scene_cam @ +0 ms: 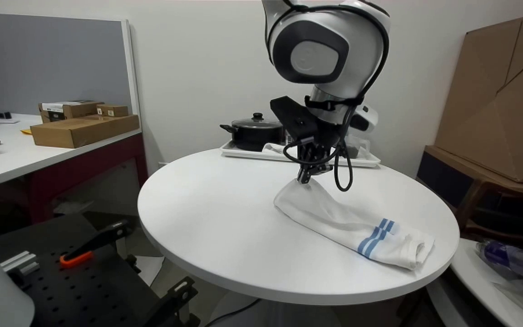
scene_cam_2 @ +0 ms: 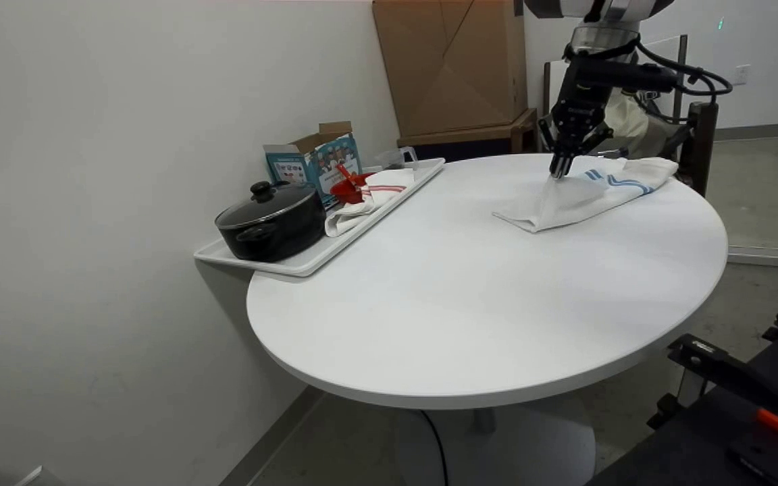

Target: Fold the cloth on the table

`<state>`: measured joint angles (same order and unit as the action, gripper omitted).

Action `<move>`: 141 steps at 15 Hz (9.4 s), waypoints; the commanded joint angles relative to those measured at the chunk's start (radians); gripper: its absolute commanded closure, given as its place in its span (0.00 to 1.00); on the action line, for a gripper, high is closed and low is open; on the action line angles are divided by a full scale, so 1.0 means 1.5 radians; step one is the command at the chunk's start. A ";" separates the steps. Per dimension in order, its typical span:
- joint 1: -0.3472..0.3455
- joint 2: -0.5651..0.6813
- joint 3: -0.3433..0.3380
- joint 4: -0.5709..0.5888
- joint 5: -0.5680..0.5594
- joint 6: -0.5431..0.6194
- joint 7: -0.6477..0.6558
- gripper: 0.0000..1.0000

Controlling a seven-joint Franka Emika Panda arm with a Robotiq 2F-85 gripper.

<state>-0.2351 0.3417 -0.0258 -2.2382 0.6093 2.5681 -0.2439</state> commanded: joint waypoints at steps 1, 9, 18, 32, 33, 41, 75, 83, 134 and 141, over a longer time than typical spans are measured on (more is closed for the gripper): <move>0.007 0.028 -0.004 0.056 -0.034 -0.022 0.043 0.94; 0.007 0.053 -0.005 0.116 -0.116 -0.099 0.066 0.94; 0.011 0.062 -0.010 0.140 -0.142 -0.119 0.090 0.95; 0.086 0.227 0.031 0.308 -0.202 0.052 0.161 0.06; 0.077 0.231 0.045 0.314 -0.190 0.045 0.156 0.02; -0.038 0.074 0.106 0.130 -0.058 -0.015 0.100 0.00; -0.209 0.076 -0.145 0.222 -0.263 -0.095 -0.109 0.00; -0.256 0.137 -0.068 0.249 -0.192 -0.096 -0.148 0.00; -0.243 0.041 0.009 0.224 -0.120 -0.189 -0.123 0.96; -0.059 0.050 0.010 0.228 -0.186 -0.195 -0.037 0.96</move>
<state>-0.4234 0.4275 0.0064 -1.8981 0.3871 2.2942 -0.3676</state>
